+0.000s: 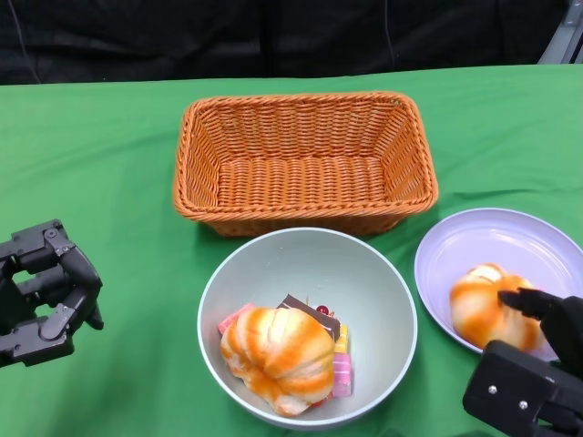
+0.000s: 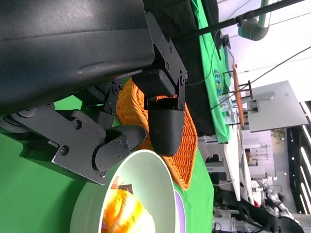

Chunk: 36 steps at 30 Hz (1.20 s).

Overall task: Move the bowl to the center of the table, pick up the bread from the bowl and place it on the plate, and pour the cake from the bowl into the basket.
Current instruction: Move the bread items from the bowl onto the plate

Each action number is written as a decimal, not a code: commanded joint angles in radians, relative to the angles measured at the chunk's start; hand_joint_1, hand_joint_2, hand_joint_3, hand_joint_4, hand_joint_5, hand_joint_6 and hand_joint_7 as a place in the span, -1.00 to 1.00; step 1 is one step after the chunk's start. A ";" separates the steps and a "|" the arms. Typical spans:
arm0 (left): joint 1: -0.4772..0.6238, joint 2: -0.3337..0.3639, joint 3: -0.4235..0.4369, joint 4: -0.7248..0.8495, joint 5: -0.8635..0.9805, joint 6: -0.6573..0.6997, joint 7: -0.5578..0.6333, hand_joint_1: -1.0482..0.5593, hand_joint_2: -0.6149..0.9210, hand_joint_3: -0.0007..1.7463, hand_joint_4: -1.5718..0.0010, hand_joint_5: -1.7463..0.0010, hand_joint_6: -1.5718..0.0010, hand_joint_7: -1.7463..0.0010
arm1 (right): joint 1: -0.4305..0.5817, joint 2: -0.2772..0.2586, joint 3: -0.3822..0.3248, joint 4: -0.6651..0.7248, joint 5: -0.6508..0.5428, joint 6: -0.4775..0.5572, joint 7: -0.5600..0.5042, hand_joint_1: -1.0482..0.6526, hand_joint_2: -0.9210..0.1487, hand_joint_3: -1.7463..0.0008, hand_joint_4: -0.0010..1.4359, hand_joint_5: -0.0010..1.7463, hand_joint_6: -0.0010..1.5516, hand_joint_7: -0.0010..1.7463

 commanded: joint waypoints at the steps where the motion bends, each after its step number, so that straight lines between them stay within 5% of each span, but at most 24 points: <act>1: 0.004 0.016 0.006 -0.001 -0.001 -0.004 0.002 0.22 0.58 0.11 0.09 -0.89 0.06 -0.59 | 0.017 0.010 -0.013 -0.045 -0.011 0.008 -0.028 -0.31 -1.00 0.99 -0.51 -0.99 -0.62 -1.00; 11: 0.003 0.016 0.005 0.000 0.002 -0.008 0.001 0.22 0.56 0.14 0.10 -0.90 0.07 -0.60 | 0.022 0.012 -0.011 -0.059 -0.011 0.015 -0.034 -0.31 -1.00 0.97 -0.51 -0.99 -0.64 -1.00; 21: -0.005 0.013 0.002 0.014 0.007 -0.013 0.004 0.21 0.58 0.12 0.10 -0.92 0.07 -0.61 | 0.065 0.043 -0.032 -0.362 0.004 0.038 0.076 -0.34 -1.00 0.99 -0.32 -0.94 -0.53 -0.98; 26: -0.012 0.009 -0.005 0.030 0.014 -0.024 0.003 0.21 0.59 0.10 0.09 -0.90 0.07 -0.60 | -0.006 0.076 -0.032 -0.523 0.138 0.060 0.227 -0.42 -1.00 0.96 -0.15 -0.88 -0.45 -0.96; 36: -0.019 0.002 -0.012 0.053 0.005 -0.044 -0.013 0.23 0.61 0.09 0.07 -0.89 0.06 -0.57 | -0.142 0.077 -0.030 -0.561 0.320 0.174 0.358 -0.54 -1.00 0.94 -0.10 -0.92 -0.38 -0.97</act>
